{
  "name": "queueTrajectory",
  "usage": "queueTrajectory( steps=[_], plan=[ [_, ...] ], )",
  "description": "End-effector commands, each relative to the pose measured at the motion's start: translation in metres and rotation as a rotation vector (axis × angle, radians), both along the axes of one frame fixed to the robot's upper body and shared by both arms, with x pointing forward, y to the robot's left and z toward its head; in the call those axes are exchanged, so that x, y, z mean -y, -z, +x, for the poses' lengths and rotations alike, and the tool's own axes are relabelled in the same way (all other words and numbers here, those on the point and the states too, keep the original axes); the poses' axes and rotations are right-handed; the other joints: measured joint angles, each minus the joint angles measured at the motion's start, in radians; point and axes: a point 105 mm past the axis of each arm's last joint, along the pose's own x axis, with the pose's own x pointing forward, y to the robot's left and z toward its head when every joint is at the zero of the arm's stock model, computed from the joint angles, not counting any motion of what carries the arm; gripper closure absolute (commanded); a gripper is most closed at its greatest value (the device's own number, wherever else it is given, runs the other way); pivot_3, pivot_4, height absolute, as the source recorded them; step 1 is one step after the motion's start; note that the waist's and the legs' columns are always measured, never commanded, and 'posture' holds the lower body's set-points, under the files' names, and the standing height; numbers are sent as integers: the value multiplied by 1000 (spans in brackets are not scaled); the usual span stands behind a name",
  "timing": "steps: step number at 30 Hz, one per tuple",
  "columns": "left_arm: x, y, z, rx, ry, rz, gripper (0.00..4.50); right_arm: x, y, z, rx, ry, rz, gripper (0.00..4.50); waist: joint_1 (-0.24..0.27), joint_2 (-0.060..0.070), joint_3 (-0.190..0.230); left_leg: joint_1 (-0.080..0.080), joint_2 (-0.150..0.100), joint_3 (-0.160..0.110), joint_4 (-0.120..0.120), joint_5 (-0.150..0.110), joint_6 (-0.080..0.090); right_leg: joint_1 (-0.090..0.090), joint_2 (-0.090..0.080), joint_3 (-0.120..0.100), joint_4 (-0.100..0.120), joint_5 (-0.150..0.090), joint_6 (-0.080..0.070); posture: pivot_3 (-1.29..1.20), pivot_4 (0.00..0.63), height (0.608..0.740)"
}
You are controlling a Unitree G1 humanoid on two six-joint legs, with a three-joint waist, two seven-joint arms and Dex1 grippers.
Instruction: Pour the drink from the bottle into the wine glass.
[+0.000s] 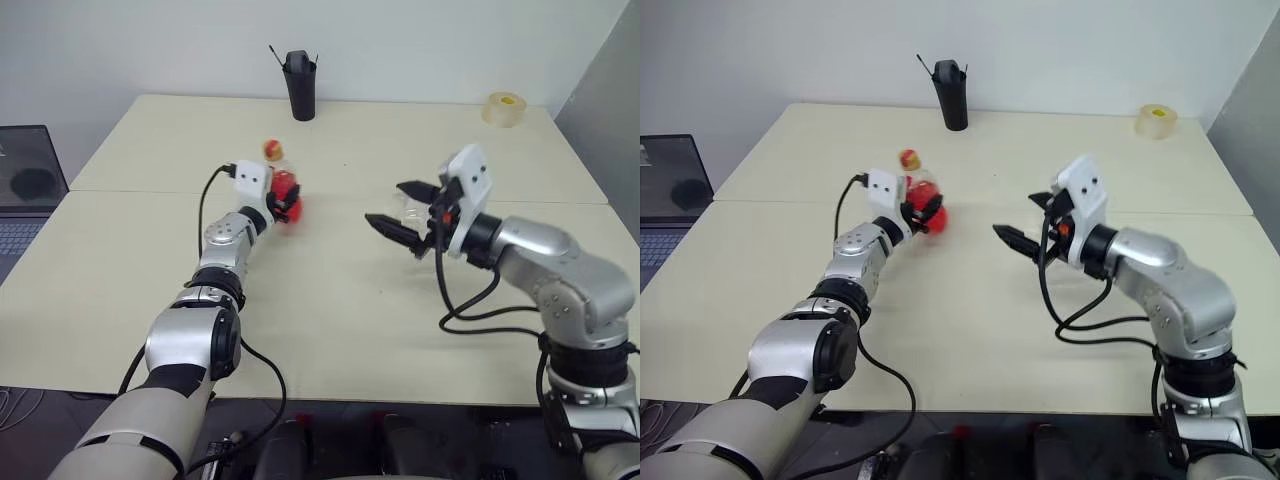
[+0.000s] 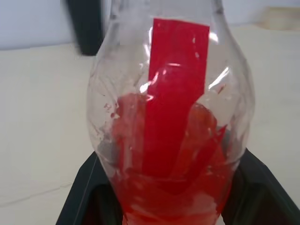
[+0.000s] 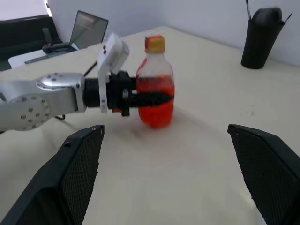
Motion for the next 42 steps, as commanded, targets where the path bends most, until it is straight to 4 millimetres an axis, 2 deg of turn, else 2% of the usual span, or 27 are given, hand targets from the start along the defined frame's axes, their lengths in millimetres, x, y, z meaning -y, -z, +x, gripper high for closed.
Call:
queueTrajectory(
  steps=[1, 7, 9, 12, 16, 25, 37, 40, 42],
  plan=[
    [25, -39, -22, 111, 298, 50, 2445, -2, -25, -15, 53, -39, 16, 0, -1, 0, 0, 0, 1, 0, 0, 0, 0, 0, 0, 0, 0, 0, 0, 0, 150, 740],
    [59, -45, -86, 78, 625, 84, 2446, -7, -27, -32, 19, -55, 29, 0, -16, 0, 0, 0, 4, -1, -1, 0, 0, 0, 0, 2, 1, 0, 0, 0, 150, 740],
    [73, -42, -115, 40, 760, 86, 2447, -10, -25, -35, 0, -37, 31, 0, -16, 0, 0, 0, 4, -4, 0, -1, 1, 0, -1, 4, 2, 0, 0, 0, 150, 740],
    [83, -34, -133, 0, 821, 89, 2450, -15, -22, -39, -48, -27, 41, 0, -16, 0, 0, 0, 4, -5, 1, -2, 3, 0, -1, 4, 3, 0, 0, 0, 150, 740],
    [91, -27, -138, -4, 830, 105, 2450, -18, -19, -42, -75, -7, 41, 0, -15, 0, 0, 0, 3, -5, 1, -2, 4, 0, -1, 3, 3, 0, 0, 0, 150, 740],
    [98, -9, -122, 50, 753, 216, 2452, -14, -22, -44, -70, 42, 47, 0, -15, 0, 0, 0, 3, -5, 1, -2, 4, 0, -1, 3, 3, 0, 0, 0, 150, 740],
    [100, -12, -121, 75, 745, 209, 2452, -13, -4, -31, -131, 133, 7, 0, -15, 0, 0, 0, 3, -5, 0, -2, 4, 0, -1, 2, 2, 0, 0, 0, 150, 740],
    [100, -11, -121, 80, 742, 215, 2452, -13, -4, -30, -131, 132, 11, 581, -15, 0, 0, 0, 3, -5, 0, -2, 4, 0, -1, 2, 2, 0, 0, 0, 150, 740],
    [100, -11, -121, 80, 741, 213, 2452, -14, -5, -30, -129, 128, 14, 1309, -15, 0, 0, 0, 3, -5, 0, -2, 4, 0, -1, 2, 2, 0, 0, 0, 150, 740]
  ],
)
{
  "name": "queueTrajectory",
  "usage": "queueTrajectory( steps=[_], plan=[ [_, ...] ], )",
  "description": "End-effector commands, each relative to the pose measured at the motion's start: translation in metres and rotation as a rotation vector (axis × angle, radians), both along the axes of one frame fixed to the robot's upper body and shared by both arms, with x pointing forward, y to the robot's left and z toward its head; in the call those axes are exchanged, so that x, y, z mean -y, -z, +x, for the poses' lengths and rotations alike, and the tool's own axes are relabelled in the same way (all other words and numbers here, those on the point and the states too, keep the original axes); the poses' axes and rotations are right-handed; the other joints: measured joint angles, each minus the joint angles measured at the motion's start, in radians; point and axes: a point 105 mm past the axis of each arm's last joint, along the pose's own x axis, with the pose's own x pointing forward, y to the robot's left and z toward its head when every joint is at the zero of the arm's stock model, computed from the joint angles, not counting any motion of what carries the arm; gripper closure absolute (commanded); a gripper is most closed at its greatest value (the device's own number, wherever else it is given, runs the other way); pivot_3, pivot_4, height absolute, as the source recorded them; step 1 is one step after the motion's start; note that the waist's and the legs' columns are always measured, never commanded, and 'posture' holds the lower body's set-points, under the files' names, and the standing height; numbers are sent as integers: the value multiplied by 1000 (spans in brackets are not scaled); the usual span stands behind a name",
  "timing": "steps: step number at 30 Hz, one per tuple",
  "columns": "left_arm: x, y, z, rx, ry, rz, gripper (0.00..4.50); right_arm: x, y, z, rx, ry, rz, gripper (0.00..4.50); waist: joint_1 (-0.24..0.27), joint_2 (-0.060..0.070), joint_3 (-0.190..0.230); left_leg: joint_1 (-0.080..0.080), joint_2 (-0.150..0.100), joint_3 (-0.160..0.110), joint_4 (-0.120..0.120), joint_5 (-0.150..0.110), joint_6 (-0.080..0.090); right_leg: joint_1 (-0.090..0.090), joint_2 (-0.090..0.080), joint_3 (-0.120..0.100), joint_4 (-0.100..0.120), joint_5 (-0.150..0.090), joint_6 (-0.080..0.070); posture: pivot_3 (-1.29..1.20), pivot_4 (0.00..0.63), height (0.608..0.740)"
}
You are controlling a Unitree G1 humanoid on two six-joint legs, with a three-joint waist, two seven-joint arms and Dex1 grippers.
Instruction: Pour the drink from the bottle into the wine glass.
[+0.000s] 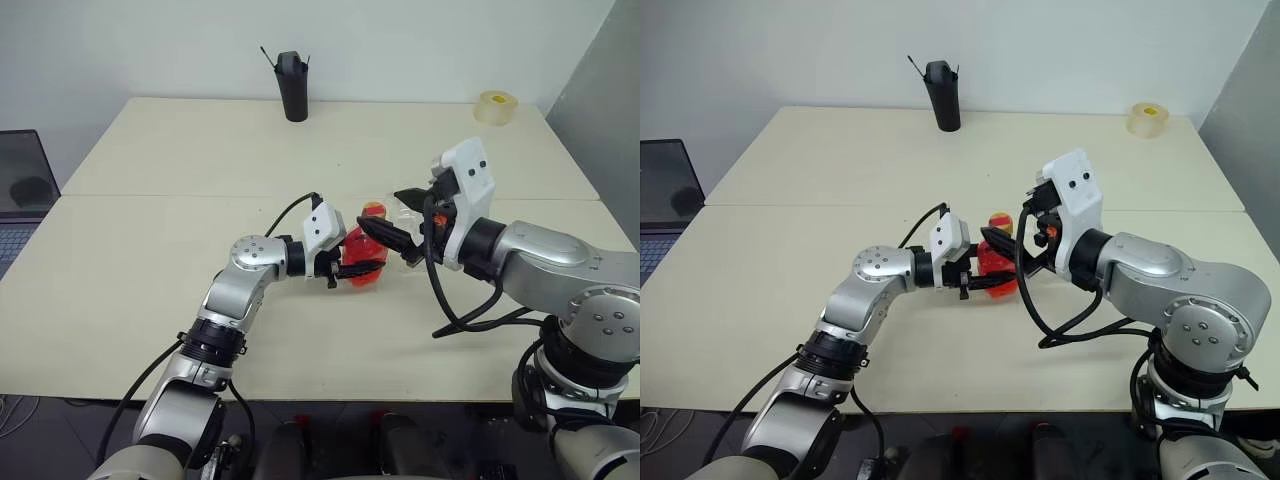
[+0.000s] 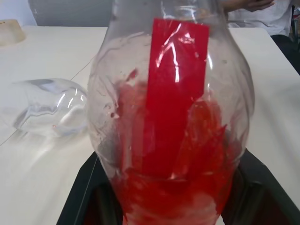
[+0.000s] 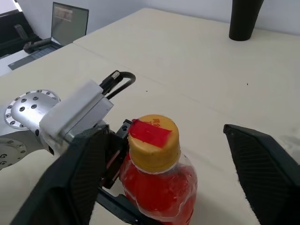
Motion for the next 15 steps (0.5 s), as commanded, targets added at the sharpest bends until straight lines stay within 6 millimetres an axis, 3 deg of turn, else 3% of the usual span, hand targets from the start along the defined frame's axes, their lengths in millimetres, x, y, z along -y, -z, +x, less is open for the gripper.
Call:
queueTrajectory(
  steps=[1, 13, 15],
  plan=[
    [5, -17, -1, 70, 18, -25, 2452, 0, -7, -1, 34, 1, 7, 1587, 0, 0, 0, 0, 0, 0, 0, 0, 0, 0, 0, 0, 0, 0, 0, 0, 150, 740],
    [5, -16, 1, 75, 7, -22, 2471, -4, -5, 1, 30, -1, -6, 1627, 0, 0, 0, 0, 0, 0, 0, 0, 0, 0, 0, 0, 0, 0, 0, 0, 150, 740],
    [5, -16, 0, 74, 8, -22, 2506, -4, -5, 2, 29, 3, -5, 2010, 0, 0, 0, 0, 0, 0, 0, 0, 0, 0, 0, 0, 0, 0, 0, 0, 150, 740]
  ],
)
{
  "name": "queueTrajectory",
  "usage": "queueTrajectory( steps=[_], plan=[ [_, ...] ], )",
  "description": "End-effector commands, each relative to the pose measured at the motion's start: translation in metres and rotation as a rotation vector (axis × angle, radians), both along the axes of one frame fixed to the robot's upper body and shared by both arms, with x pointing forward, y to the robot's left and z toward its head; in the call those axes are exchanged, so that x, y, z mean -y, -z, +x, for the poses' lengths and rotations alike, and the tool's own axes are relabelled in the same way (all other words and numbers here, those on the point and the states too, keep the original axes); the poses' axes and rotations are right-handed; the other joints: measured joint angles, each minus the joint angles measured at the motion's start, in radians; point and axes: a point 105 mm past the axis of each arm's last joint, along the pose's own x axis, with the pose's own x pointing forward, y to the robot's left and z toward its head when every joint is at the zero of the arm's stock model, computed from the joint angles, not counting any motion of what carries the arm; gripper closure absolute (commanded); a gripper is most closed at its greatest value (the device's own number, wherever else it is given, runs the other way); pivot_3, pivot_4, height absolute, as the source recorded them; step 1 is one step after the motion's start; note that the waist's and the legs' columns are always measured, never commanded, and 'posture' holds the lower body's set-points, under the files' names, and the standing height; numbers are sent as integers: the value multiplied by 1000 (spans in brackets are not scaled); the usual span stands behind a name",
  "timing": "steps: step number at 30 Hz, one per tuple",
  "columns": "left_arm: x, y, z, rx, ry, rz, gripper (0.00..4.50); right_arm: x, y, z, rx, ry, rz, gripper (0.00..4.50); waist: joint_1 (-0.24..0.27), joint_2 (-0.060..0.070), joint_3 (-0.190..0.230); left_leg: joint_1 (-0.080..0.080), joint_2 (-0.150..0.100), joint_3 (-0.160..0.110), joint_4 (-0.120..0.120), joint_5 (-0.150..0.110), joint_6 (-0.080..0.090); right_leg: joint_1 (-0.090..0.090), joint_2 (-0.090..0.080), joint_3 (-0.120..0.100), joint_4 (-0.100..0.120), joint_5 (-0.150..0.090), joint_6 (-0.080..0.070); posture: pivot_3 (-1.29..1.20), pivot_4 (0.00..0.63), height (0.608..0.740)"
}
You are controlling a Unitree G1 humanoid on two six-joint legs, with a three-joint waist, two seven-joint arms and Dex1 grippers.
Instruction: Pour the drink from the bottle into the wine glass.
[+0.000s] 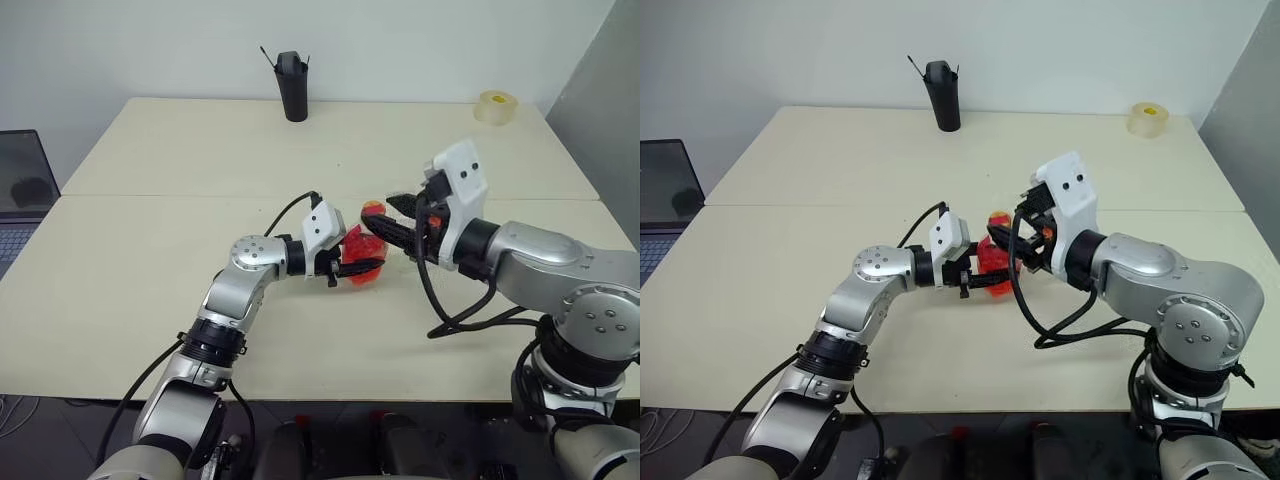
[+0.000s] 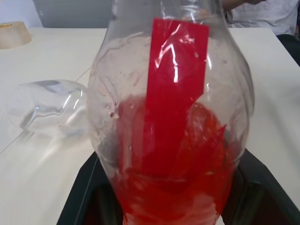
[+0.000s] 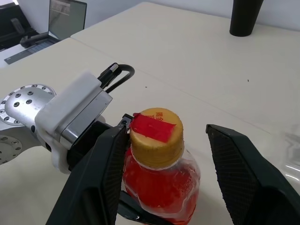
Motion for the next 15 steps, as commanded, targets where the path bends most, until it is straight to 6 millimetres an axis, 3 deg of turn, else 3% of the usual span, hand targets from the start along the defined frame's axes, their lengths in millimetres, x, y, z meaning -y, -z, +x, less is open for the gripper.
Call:
queueTrajectory(
  steps=[1, 4, 11, 15],
  plan=[
    [5, -15, -2, 65, 26, -20, 2506, -1, -9, 0, 40, 2, 17, 2253, 0, 0, 0, 0, 0, 0, 0, 0, 0, 0, 0, 0, 0, 0, 0, 0, 150, 740],
    [5, -15, -1, 64, 24, -22, 2507, -1, -12, 2, 50, 8, 27, 3202, 0, 0, 0, 0, 0, 0, 0, 0, 0, 0, 0, 0, 0, 0, 0, 0, 150, 740],
    [6, -16, -5, 59, 48, -28, 2911, 4, -21, 4, 83, -46, 26, 3234, 0, 0, 0, 0, 0, 0, 0, 0, 0, 0, 0, 0, -1, 0, 0, 0, 150, 740],
    [10, -21, -18, 26, 130, -53, 3232, -1, -21, -13, 103, -380, -61, 3234, 1, 1, 0, 0, -1, 0, 0, 0, 0, 0, 0, -2, -2, 0, 0, 0, 150, 740]
  ],
)
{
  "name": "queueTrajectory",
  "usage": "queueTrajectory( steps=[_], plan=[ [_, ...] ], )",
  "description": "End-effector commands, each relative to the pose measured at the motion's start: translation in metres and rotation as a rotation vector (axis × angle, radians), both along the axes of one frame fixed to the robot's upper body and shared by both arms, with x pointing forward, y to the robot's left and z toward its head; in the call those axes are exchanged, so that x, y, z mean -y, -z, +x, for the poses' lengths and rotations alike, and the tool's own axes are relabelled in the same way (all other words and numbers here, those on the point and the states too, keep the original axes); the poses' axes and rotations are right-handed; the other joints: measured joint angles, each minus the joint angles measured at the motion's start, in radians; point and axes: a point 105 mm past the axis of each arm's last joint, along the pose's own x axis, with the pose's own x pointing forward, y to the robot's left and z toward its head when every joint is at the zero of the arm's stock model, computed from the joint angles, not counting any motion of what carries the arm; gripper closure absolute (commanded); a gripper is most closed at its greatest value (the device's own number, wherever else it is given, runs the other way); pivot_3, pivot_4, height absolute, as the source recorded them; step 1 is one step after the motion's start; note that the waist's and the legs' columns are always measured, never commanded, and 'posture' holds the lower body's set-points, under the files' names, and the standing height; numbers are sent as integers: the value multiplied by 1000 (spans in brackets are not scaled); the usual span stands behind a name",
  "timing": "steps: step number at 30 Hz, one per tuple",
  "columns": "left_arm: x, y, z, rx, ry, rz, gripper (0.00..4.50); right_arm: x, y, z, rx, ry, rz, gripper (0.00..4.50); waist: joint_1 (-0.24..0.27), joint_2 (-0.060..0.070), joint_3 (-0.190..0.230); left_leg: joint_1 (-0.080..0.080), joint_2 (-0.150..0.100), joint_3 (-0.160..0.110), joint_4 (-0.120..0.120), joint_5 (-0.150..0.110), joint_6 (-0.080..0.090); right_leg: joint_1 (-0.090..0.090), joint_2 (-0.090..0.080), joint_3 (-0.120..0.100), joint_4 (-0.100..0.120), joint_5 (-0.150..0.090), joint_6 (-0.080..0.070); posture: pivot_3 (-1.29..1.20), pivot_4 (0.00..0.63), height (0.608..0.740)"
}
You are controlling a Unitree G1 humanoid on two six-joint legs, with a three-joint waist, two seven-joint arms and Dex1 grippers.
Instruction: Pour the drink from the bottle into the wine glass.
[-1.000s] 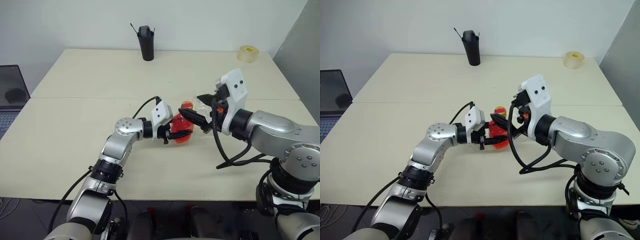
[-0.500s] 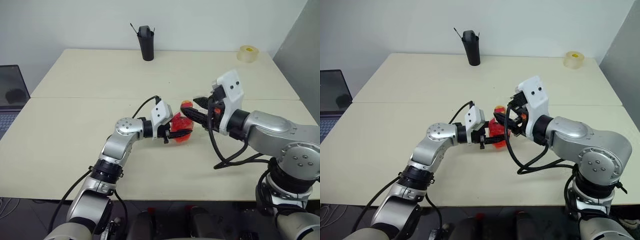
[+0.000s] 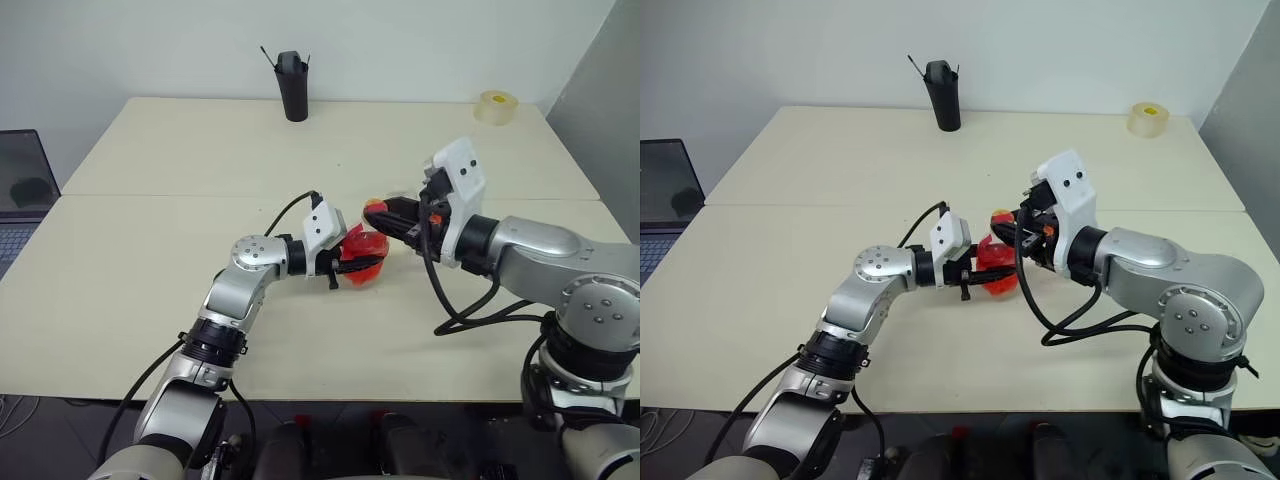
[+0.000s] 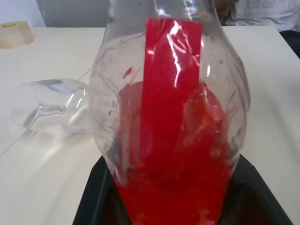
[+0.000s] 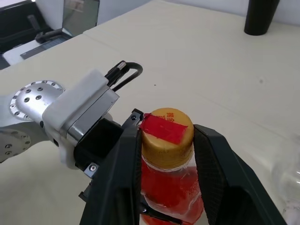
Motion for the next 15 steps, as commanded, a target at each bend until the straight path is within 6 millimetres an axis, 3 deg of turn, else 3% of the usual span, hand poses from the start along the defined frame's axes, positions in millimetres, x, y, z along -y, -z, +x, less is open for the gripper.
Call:
queueTrajectory(
  steps=[1, 3, 8, 11, 14, 15],
  plan=[
    [10, -19, -19, 25, 136, -44, 3308, -3, -16, -17, 96, -336, -44, 3234, 1, 0, 0, 0, 0, 0, 0, 0, 0, 0, 0, -1, -1, 0, 0, 0, 150, 740],
    [12, -19, -24, 14, 165, -41, 3413, 4, -10, -18, 107, -485, -118, 3234, 2, 0, 0, 0, -1, 1, 0, -1, 1, 1, 0, 0, -3, 0, 1, 0, 150, 740],
    [13, -19, -27, 8, 177, -36, 3497, 21, -10, 16, 144, -568, -223, 3235, -8, 1, 1, 3, 0, 3, 0, -1, 2, 2, 2, 1, -2, 0, 1, 0, 150, 740],
    [11, -19, -25, 12, 159, -35, 3523, 20, -25, 25, 159, -536, -172, 3235, -7, 1, 1, 2, 2, 3, 0, -1, 2, 1, 2, 2, -2, 0, 0, 0, 150, 740],
    [10, -19, -24, 14, 149, -32, 3538, 18, -41, 19, 178, -515, -90, 3235, 2, 1, 1, 1, 1, 3, 0, -1, 1, 1, 0, 1, -2, 0, 1, 0, 150, 740],
    [10, -19, -24, 15, 148, -32, 3548, 15, -49, 12, 178, -524, -40, 2675, 6, 1, 1, 0, 1, 2, 1, -1, 1, 1, -1, 1, -2, 0, 1, 0, 150, 740]
  ],
)
